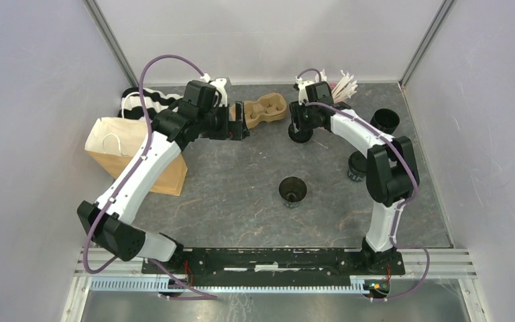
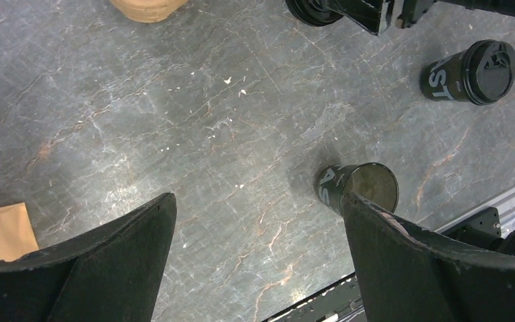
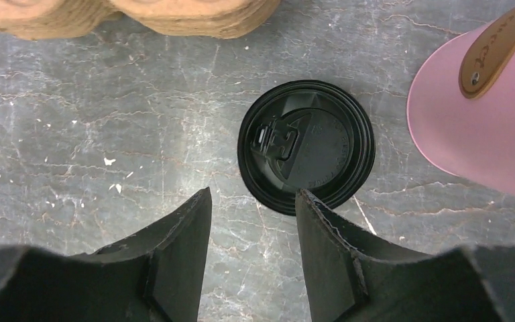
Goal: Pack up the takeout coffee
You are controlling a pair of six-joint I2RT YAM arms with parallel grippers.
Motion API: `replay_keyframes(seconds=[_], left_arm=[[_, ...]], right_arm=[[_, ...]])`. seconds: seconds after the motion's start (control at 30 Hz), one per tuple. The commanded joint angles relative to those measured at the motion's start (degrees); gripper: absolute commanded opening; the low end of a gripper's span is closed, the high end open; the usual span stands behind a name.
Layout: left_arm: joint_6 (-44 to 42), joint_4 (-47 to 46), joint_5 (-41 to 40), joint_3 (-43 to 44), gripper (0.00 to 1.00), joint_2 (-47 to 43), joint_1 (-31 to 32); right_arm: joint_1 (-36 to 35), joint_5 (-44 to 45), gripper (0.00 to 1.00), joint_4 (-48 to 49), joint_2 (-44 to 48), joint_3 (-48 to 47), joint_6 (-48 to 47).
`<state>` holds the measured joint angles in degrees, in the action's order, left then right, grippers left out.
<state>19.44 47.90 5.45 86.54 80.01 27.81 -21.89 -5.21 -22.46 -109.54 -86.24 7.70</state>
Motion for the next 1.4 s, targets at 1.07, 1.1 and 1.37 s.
replay_keyframes(seconds=[1.07, 1.1, 1.37], left_arm=[[-4.71, 1.40, 4.39, 7.27, 1.00, 7.02, -0.13], [-4.70, 1.41, 4.26, 7.17, 1.00, 6.87, -0.08], [-4.76, 1.41, 3.82, 7.02, 1.00, 6.52, -0.12]], right_arm=[[-2.16, 2.24, 0.31, 0.05, -11.43, -8.32, -6.24], [-2.14, 2.30, 0.30, 0.05, -11.53, -8.46, -6.29], [-2.14, 3.25, 0.20, -0.39, -12.46, -9.69, -6.36]])
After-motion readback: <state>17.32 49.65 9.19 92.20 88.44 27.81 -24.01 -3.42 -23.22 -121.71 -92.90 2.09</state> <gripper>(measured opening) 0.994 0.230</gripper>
